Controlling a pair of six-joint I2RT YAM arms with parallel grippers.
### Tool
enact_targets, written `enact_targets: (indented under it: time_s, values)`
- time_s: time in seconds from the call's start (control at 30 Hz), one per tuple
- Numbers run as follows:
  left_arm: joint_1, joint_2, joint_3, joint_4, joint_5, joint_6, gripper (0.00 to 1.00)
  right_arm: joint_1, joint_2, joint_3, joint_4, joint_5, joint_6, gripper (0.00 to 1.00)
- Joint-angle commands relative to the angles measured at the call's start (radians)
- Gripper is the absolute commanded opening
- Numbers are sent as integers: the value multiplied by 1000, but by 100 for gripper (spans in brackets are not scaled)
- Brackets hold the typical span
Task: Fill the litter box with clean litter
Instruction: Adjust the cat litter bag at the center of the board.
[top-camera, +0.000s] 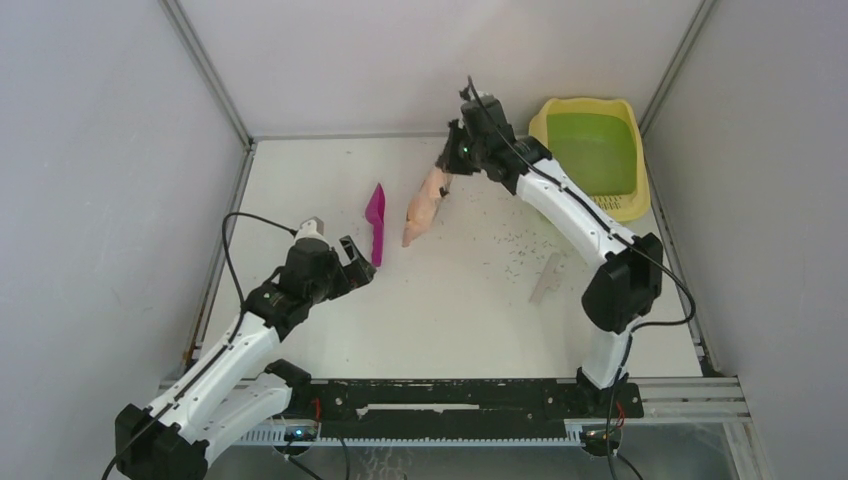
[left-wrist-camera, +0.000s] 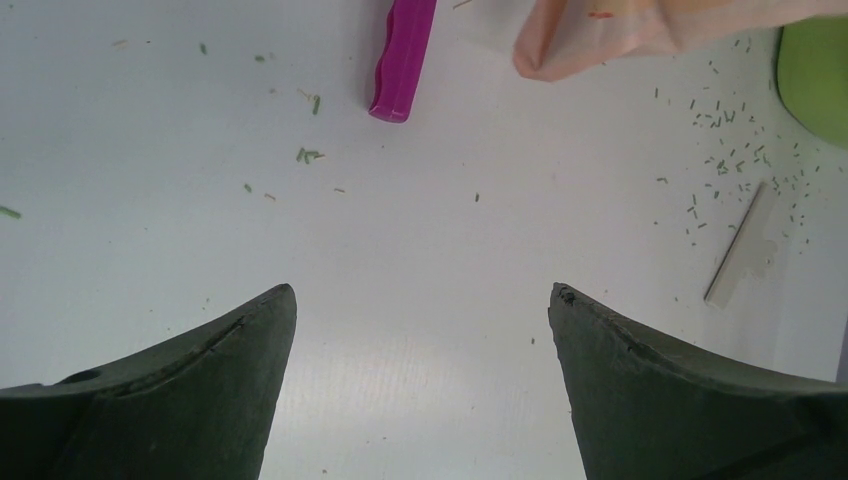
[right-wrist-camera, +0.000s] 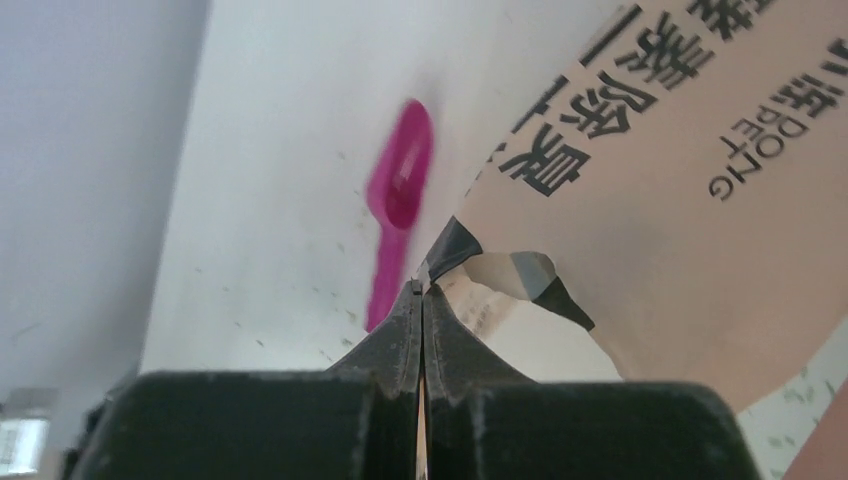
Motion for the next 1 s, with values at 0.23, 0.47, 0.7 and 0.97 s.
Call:
enact_targets:
  time_s: [0.23, 0.47, 0.7, 0.97]
  values:
    - [0, 35, 34, 82, 26, -27, 100, -59, -448, -948, 422, 3, 232, 0]
    - [-89, 135, 51, 143, 2, -57, 100, 17, -504, -1133, 391, 12, 261, 0]
    - [-134, 259, 87, 200, -18, -71, 100, 51, -427, -1142, 446, -90, 225, 0]
    - [-167, 366, 70, 309, -25, -125, 100, 129, -326, -1057, 379, -201, 179, 13]
